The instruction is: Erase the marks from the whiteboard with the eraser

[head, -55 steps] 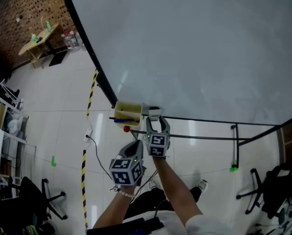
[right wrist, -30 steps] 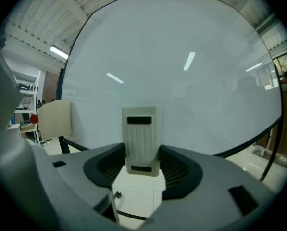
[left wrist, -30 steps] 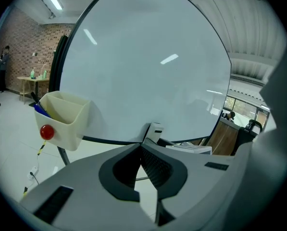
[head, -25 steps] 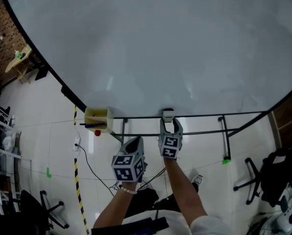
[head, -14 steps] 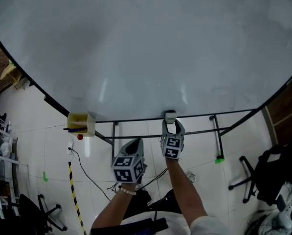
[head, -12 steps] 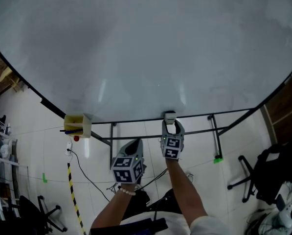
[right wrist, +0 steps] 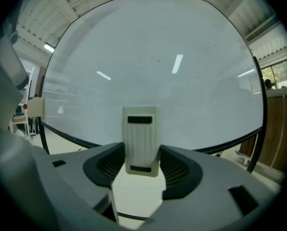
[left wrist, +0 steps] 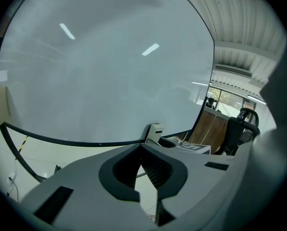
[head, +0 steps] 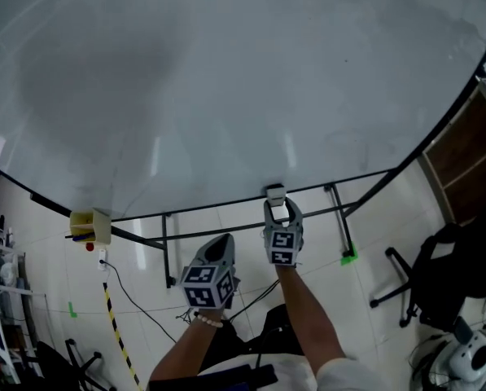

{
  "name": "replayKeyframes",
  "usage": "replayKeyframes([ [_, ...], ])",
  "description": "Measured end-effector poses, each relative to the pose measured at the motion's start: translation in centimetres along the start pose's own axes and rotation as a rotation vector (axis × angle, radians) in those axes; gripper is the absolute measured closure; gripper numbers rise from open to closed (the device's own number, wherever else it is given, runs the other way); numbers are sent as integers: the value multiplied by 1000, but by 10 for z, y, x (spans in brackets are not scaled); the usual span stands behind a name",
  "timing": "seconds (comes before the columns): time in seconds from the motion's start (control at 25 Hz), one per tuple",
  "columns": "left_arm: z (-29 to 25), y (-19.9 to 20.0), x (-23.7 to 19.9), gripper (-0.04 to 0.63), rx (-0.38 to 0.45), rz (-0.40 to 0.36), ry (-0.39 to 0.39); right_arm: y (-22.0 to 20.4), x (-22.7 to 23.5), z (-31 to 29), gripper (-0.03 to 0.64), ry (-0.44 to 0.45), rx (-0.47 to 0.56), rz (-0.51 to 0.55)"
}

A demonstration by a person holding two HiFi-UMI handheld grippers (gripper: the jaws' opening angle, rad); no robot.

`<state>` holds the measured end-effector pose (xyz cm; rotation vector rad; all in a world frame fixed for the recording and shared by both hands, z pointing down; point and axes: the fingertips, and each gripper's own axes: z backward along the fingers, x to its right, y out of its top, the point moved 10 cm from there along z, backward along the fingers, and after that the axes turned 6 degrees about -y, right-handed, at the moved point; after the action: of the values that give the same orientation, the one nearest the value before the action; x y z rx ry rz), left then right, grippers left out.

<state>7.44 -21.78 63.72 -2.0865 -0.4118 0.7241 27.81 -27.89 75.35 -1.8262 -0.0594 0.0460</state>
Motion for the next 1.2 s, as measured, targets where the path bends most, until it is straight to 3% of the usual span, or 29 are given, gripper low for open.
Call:
replayKeyframes([
  [0.6,-141,-14,137,607,-55,41,-50,-10,228,-2,359,-22,25,8],
  [0.92,-204,-16,199,607,-106,10,-99,-6,358,-2,359,-74,57,21],
  [1.2,-242,-18,230,607,-152,-26,-149,-8,431,-4,358,-57,62,51],
])
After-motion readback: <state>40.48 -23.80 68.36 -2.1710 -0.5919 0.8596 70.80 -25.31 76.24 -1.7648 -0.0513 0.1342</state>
